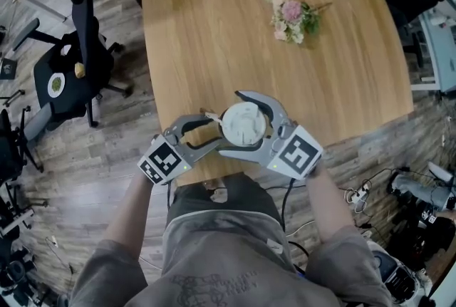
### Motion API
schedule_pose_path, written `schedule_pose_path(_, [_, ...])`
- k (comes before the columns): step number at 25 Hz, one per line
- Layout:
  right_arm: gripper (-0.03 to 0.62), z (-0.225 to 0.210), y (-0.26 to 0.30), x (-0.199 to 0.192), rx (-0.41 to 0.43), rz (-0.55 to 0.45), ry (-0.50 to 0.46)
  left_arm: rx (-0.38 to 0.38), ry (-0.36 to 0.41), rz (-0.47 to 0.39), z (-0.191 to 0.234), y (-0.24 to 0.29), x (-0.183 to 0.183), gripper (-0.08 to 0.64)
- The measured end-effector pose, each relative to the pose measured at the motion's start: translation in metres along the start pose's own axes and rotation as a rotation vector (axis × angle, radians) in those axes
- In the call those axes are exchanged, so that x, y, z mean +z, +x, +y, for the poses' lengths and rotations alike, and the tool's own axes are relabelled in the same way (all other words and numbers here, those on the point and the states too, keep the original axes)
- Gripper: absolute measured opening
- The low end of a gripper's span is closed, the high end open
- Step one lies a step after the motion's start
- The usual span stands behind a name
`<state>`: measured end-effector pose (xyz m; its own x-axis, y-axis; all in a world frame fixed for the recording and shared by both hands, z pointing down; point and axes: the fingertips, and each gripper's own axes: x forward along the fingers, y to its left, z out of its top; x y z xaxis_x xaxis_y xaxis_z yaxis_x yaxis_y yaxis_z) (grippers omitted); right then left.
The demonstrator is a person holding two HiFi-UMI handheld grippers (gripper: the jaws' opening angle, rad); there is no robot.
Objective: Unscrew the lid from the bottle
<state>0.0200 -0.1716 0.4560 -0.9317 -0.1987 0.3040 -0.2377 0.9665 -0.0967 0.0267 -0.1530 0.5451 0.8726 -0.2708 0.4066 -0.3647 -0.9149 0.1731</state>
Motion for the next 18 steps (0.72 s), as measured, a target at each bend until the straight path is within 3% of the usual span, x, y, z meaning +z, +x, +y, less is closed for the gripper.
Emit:
schedule_pose_path(7, [0.515,-0.011,-0.017,0.027,-0.081,-0.036,0.058,0.066,0.004,0.006,0.002,-0.016,0.016,0.187])
schedule_pose_path(12, [0.517,-0.018,-0.037,0.067,-0.16,-0.108,0.093,0.18,-0.009,0.011,0.008,-0.045,0.037,0.183])
schedule_pose_path(16, [0.517,-0.017,-0.049,0.107,-0.237,-0.167,0.094,0.269,-0.026,-0.04,0.013,-0.076,0.064,0.112])
schedule_pose_path(18, [0.517,-0.016,-0.054,0.126,-0.287,-0.179,0.077,0.314,-0.03,-0.076,0.016,-0.092,0.082,0.112])
